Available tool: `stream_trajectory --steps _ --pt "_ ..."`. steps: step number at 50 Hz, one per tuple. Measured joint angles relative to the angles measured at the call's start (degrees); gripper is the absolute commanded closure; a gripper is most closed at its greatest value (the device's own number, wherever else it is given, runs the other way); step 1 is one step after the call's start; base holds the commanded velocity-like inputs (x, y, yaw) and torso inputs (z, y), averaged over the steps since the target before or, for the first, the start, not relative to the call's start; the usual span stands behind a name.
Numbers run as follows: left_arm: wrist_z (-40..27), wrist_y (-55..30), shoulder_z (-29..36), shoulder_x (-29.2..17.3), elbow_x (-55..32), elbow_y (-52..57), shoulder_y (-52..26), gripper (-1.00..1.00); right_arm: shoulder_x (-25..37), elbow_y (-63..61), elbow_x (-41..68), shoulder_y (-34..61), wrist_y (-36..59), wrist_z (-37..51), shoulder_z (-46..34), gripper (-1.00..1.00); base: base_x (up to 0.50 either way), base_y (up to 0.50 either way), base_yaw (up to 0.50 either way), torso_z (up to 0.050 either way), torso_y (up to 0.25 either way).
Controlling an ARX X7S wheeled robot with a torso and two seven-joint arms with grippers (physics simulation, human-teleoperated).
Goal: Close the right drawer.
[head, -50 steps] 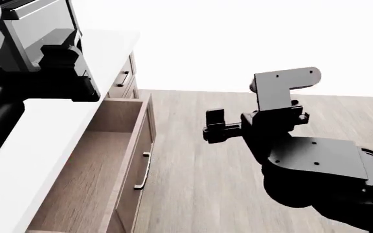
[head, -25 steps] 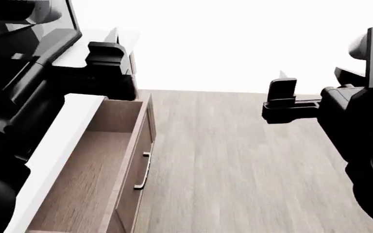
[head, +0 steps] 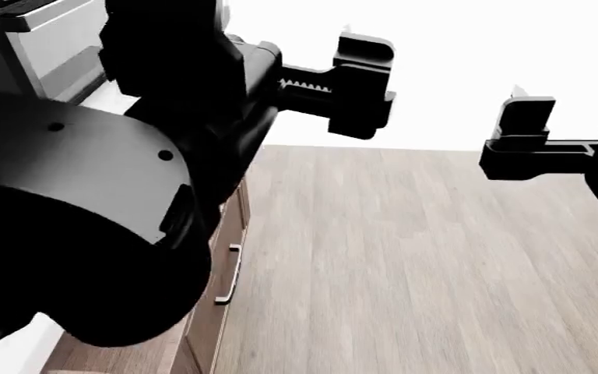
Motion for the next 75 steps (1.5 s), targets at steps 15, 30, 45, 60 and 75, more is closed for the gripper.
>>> stream_trajectory --steps 15,30,45,60,75 --pt "1.86 1.85 6.65 10.04 6.43 -6.07 4.01 -1.0 3.8 -0.49 1.18 0.94 -0.3 -0.78 1.61 -1.0 0.0 0.0 0.0 0.0 0.0" --pt "6.44 4.89 12.48 14.52 14.51 -11.99 11.75 -1.0 5.38 -0.43 1.22 0.64 -0.84 -1.69 2.23 -1.0 0.0 0.0 0.0 0.0 0.0" --pt "10.89 8.71 16.26 16.5 20.99 -17.77 18.35 -1.0 5.31 -0.1 0.86 0.14 -1.1 -2.16 2.46 -1.0 0.0 0.0 0.0 0.0 0.0" --pt "15.04 12.45 18.36 17.2 24.18 -23.86 24.56 -1.0 4.42 0.09 0.8 0.02 -0.75 -1.96 2.66 -1.0 0.0 0.0 0.0 0.0 0.0" --pt "18.47 14.88 19.84 17.32 25.43 -28.65 29.22 -1.0 3.39 0.15 1.0 0.17 -0.11 -1.52 2.91 -1.0 0.0 0.0 0.0 0.0 0.0"
